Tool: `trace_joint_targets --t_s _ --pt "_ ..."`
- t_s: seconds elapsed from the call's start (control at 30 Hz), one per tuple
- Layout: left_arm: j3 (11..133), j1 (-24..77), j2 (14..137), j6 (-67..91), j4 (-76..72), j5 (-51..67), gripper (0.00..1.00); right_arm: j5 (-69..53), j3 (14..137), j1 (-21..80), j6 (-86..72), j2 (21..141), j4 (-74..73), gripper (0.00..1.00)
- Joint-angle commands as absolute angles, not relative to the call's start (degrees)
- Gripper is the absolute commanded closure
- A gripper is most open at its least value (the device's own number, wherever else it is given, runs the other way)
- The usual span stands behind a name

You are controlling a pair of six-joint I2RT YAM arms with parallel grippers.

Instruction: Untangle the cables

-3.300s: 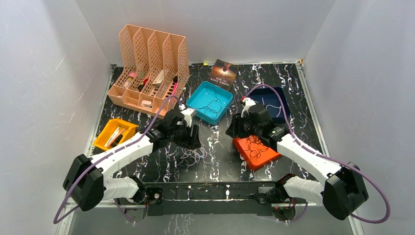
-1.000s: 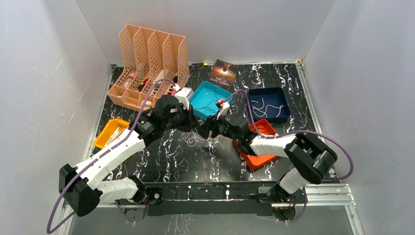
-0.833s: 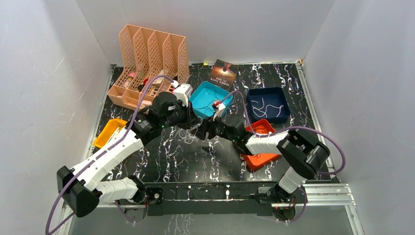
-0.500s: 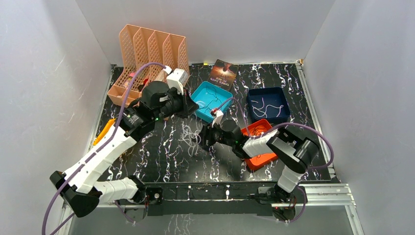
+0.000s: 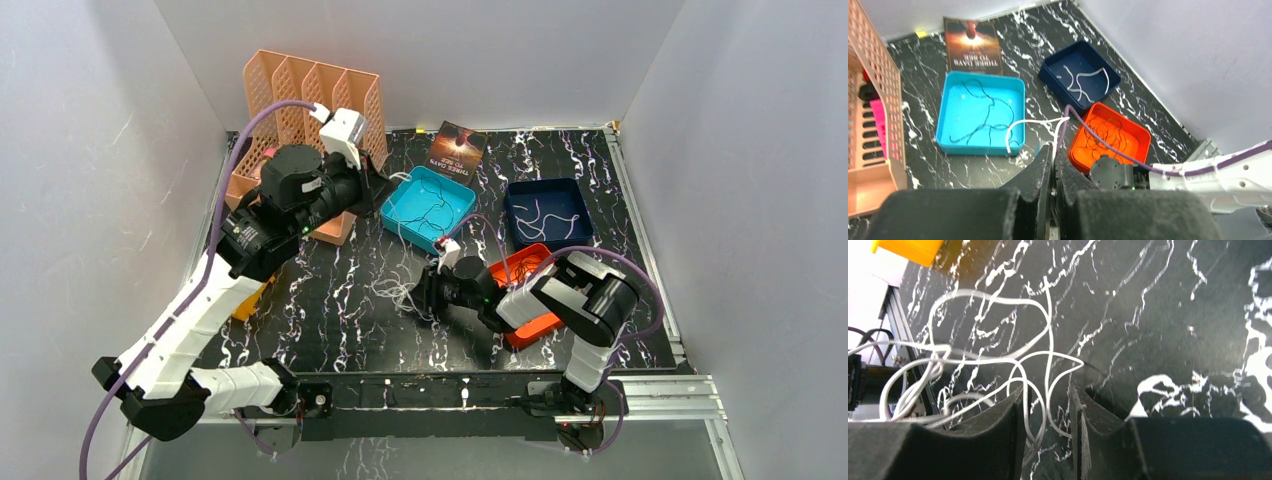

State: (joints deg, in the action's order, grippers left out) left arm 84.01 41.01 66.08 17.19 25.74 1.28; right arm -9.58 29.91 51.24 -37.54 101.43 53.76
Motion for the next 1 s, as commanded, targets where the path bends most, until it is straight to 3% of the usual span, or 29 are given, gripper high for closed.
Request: trace_joint_targets --t_s 0.0,0.5,0.97 --pt "90.57 41.21 66.82 13.01 26.52 -0.92 1.0 -9.45 28.01 52.09 -37.71 101.62 57.01 0.58" --pt "109.99 41.16 73.98 1.31 27.62 -7.07 1.0 -6.19 24.3 55.55 -36.09 100.29 54.24 0.56" --pt "119.8 41.19 77.46 -8.1 18.46 -12.61 1.0 -4.18 21.88 58.24 -36.03 100.63 53.51 0.56"
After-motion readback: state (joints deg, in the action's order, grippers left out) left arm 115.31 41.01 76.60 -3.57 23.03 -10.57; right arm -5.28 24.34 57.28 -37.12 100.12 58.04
